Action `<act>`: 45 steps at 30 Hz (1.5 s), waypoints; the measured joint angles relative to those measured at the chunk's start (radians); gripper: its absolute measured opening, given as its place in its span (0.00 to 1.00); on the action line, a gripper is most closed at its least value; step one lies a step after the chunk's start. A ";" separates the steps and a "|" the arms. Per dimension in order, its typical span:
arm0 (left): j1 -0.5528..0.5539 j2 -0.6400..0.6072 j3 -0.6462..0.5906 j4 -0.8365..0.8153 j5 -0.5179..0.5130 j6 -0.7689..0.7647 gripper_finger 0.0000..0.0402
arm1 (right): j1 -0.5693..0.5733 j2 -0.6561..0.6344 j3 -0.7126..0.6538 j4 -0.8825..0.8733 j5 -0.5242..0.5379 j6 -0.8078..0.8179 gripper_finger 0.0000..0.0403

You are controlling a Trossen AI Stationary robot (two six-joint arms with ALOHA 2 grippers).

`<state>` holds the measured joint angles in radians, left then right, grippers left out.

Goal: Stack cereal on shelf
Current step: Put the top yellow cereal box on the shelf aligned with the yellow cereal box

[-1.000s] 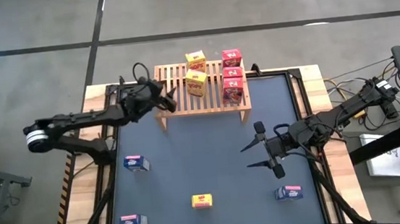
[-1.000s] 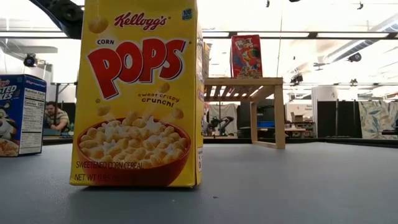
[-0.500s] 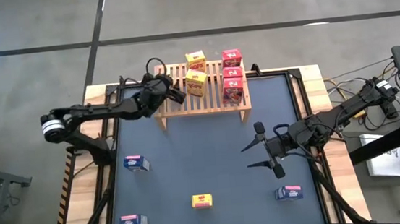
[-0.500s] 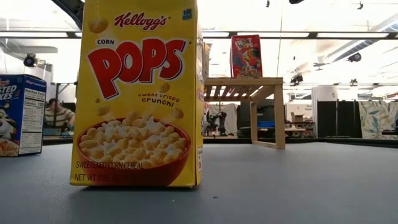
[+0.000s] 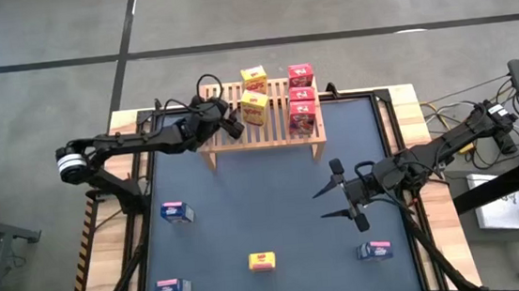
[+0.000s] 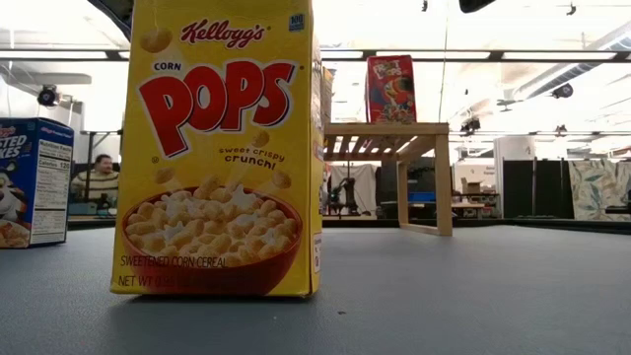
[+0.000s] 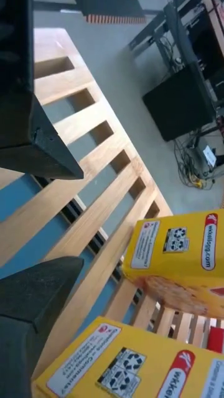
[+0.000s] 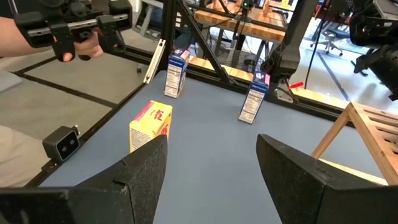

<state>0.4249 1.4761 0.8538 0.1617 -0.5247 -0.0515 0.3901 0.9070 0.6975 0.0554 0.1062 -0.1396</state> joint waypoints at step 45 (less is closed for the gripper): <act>-0.103 0.000 -0.006 0.031 0.065 -0.041 0.50 | 0.000 0.000 -0.001 0.002 0.000 0.017 0.59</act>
<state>0.3217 1.4761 0.8482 0.1932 -0.4593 -0.0925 0.3901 0.9066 0.6964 0.0578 0.1066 -0.1230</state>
